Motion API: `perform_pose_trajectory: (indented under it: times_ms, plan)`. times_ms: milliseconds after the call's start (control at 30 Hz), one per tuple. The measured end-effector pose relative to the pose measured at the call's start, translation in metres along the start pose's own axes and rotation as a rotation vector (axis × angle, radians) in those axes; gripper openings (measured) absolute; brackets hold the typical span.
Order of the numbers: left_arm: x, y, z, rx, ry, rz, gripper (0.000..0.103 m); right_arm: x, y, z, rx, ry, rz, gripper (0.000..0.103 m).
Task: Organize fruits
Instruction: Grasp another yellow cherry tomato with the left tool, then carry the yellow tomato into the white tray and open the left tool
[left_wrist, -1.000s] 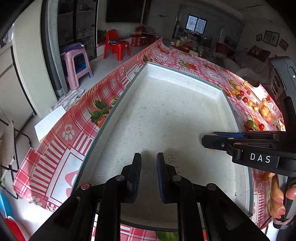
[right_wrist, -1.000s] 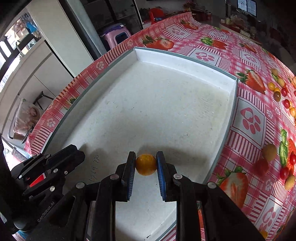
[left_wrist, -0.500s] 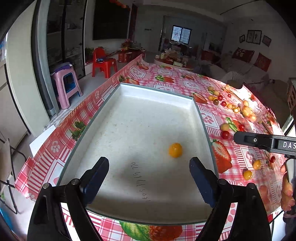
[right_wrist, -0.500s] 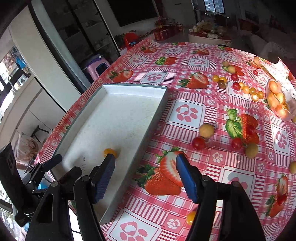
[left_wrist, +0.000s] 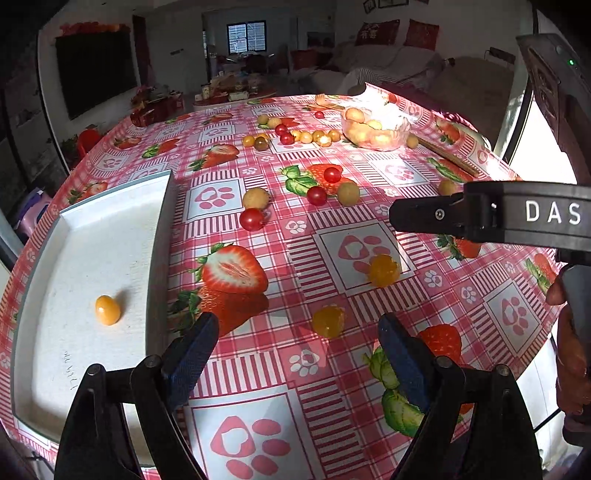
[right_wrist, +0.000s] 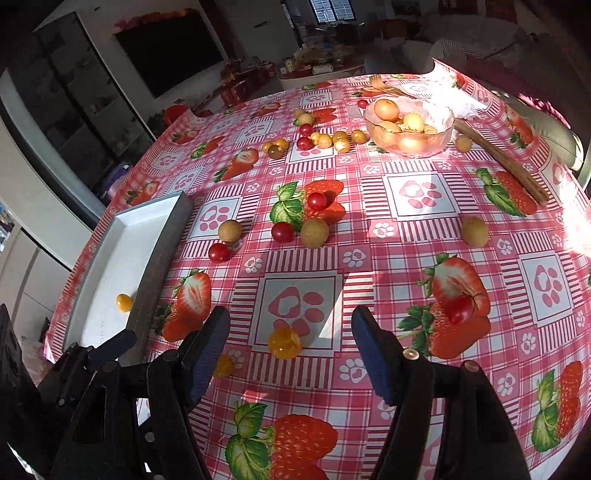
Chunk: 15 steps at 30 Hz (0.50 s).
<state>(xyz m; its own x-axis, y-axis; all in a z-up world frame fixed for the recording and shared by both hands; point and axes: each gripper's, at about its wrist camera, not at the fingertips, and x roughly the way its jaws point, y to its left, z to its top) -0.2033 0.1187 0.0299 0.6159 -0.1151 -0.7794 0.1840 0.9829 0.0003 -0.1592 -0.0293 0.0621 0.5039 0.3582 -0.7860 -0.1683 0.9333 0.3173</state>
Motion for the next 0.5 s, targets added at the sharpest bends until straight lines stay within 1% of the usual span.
perform_pose_trajectory:
  times_ms: [33, 67, 100, 133, 167, 200, 300, 400, 433, 500]
  plan:
    - [0.007, -0.003, -0.001, 0.003, 0.019, 0.001, 0.079, -0.001, -0.003, 0.000, 0.007, -0.003, -0.004, 0.072]
    - [0.014, -0.005, -0.001, -0.002, 0.043, 0.000, 0.063, -0.003, -0.007, -0.001, 0.012, -0.006, -0.008, 0.072]
    - [0.021, -0.004, -0.002, -0.018, 0.069, -0.011, 0.056, -0.004, -0.009, -0.002, 0.016, -0.008, -0.011, 0.072]
    - [0.020, -0.004, -0.001, -0.029, 0.042, -0.014, 0.052, -0.005, -0.011, -0.002, 0.021, -0.009, -0.011, 0.072]
    - [0.020, -0.004, -0.001, -0.029, 0.045, -0.021, 0.033, -0.005, -0.013, -0.002, 0.026, -0.011, -0.009, 0.072]
    - [0.019, -0.004, 0.000, -0.023, 0.038, -0.019, 0.022, -0.005, -0.014, -0.003, 0.030, -0.012, -0.008, 0.072]
    - [0.017, 0.005, 0.000, -0.073, 0.039, -0.054, 0.022, -0.004, -0.014, -0.003, 0.035, -0.009, 0.001, 0.072]
    - [0.001, 0.027, -0.001, -0.154, 0.012, -0.058, 0.022, -0.002, -0.008, -0.004, 0.022, -0.006, 0.012, 0.072]
    - [-0.009, 0.037, -0.001, -0.180, -0.007, -0.051, 0.022, -0.001, -0.006, -0.004, 0.016, -0.003, 0.015, 0.072]
    - [-0.028, 0.060, -0.001, -0.220, -0.048, -0.002, 0.022, 0.002, -0.001, -0.006, 0.005, 0.006, 0.024, 0.072]
